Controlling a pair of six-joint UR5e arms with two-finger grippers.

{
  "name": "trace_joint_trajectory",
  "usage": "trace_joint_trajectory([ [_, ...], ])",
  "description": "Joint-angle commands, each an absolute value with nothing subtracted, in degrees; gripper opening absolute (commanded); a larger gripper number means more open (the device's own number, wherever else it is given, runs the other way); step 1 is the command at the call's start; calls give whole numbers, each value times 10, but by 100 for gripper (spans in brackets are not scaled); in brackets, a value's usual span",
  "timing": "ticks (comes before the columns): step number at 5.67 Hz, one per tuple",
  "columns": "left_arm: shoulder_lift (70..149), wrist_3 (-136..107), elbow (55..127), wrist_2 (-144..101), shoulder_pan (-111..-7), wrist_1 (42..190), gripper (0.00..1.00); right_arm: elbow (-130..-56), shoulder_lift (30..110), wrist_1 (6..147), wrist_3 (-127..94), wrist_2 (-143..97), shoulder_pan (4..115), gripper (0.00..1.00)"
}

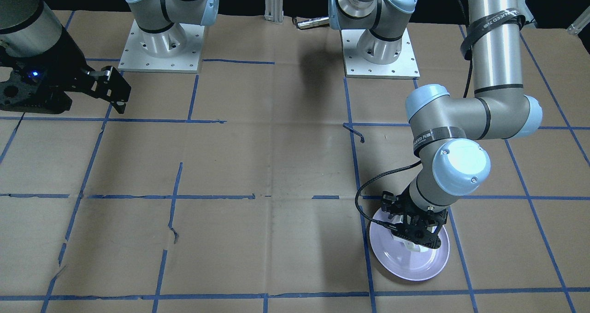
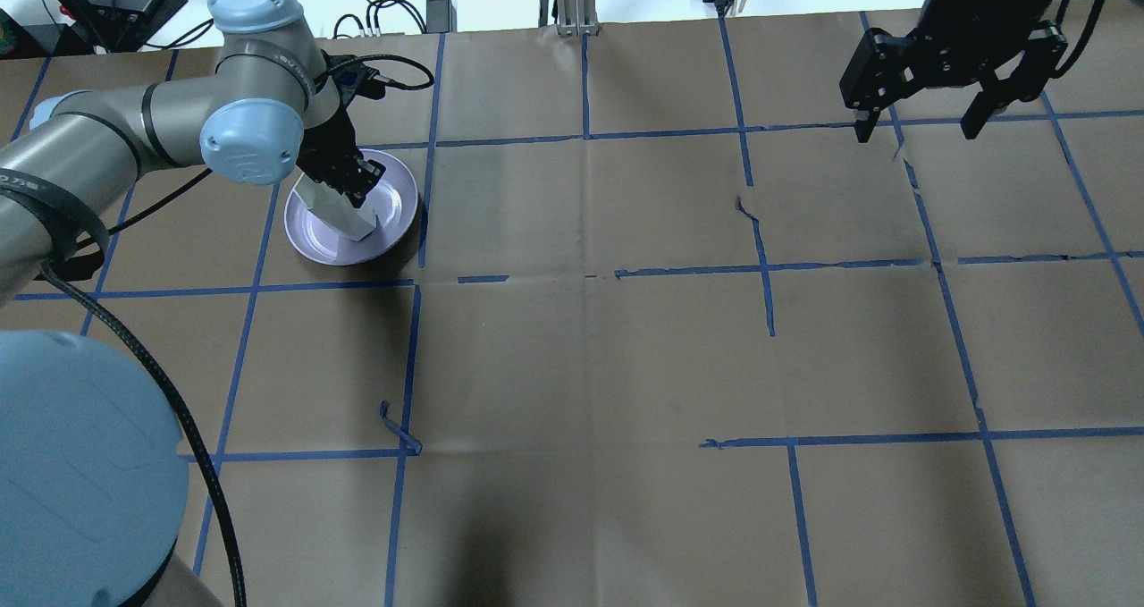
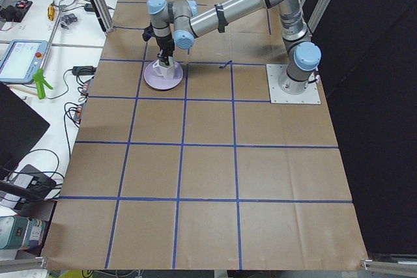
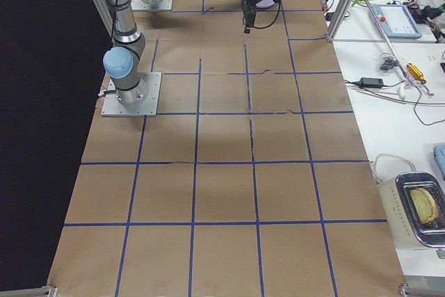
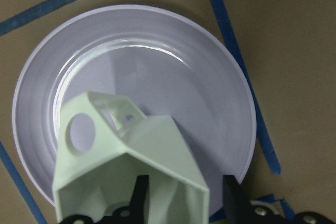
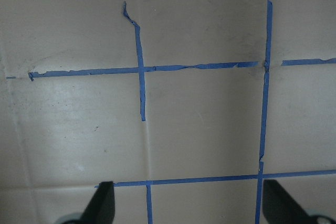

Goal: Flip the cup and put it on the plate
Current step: 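Rotate the cup upright and lower it onto the lavender plate, then open the left gripper and raise it off the cup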

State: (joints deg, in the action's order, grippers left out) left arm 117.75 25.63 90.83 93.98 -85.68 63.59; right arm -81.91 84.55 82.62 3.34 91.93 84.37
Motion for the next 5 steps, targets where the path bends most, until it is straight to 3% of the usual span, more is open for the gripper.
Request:
trace_joint_trajectory([
  [1,1148,239,902,938,-867,646,99,-819,846,826,33,919,844,100],
  [3,1066,168,900,924,-877,705,99,-819,846,826,33,919,844,100],
  [5,986,69,849,910,-899,860,99,-819,846,826,33,919,844,100],
])
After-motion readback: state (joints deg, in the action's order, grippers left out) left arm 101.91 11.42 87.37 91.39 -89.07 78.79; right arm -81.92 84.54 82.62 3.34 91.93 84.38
